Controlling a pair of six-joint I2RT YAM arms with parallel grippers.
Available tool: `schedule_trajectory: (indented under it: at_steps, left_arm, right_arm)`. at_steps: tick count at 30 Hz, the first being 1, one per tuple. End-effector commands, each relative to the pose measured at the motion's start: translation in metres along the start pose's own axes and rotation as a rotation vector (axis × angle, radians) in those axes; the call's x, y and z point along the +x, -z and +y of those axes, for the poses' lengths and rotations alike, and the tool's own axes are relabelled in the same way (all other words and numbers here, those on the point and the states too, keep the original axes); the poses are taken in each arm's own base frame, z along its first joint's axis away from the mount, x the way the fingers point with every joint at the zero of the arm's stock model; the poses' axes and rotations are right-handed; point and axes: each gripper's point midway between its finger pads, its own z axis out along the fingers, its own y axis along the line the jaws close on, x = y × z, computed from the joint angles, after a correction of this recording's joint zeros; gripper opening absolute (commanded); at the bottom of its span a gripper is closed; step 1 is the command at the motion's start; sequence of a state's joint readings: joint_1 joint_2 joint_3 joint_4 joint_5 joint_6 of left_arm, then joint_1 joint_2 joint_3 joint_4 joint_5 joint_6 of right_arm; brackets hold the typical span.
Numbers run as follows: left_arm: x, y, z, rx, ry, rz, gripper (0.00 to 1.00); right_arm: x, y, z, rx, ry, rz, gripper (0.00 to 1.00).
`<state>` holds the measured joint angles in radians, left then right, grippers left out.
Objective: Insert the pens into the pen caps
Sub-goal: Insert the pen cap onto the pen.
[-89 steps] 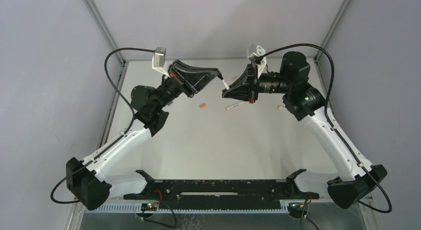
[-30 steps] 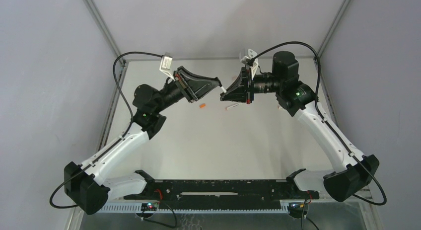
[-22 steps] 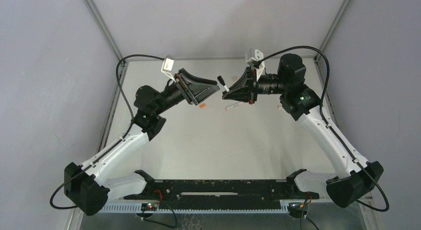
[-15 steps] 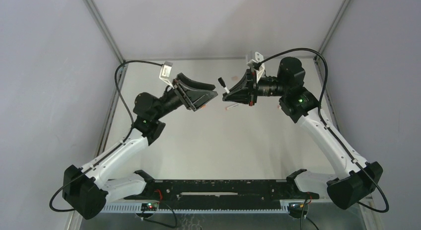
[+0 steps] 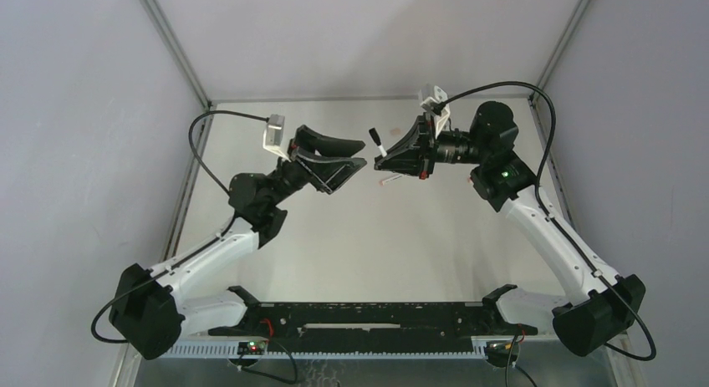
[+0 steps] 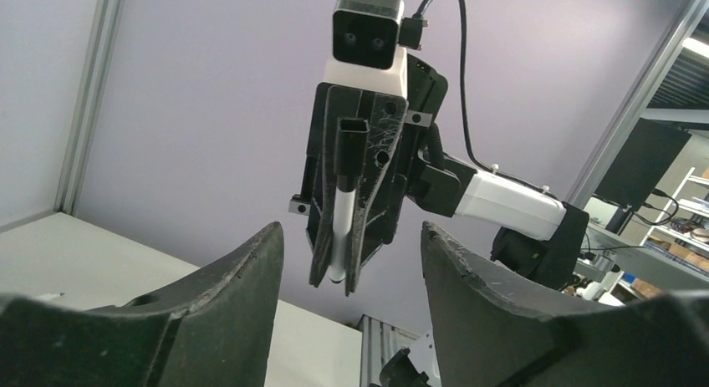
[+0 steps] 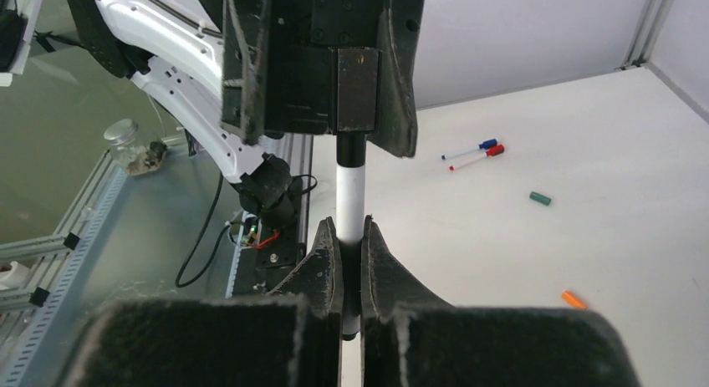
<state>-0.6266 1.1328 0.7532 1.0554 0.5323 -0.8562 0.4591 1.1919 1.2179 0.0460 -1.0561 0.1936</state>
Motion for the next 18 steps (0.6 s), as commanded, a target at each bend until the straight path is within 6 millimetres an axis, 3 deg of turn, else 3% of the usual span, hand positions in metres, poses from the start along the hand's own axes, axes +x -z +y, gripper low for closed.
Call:
schedule_trajectory:
  at_steps: [1, 18]
  left_arm:
    - [-0.012, -0.012, -0.007, 0.039, -0.06, -0.052, 0.63]
    - [-0.001, -0.029, -0.016, 0.097, -0.014, -0.052, 0.52]
  right_arm:
    - [-0.014, 0.001, 0.013, -0.018, 0.017, -0.043, 0.0]
    - [-0.01, -0.004, 0.014, -0.023, -0.004, -0.043, 0.0]
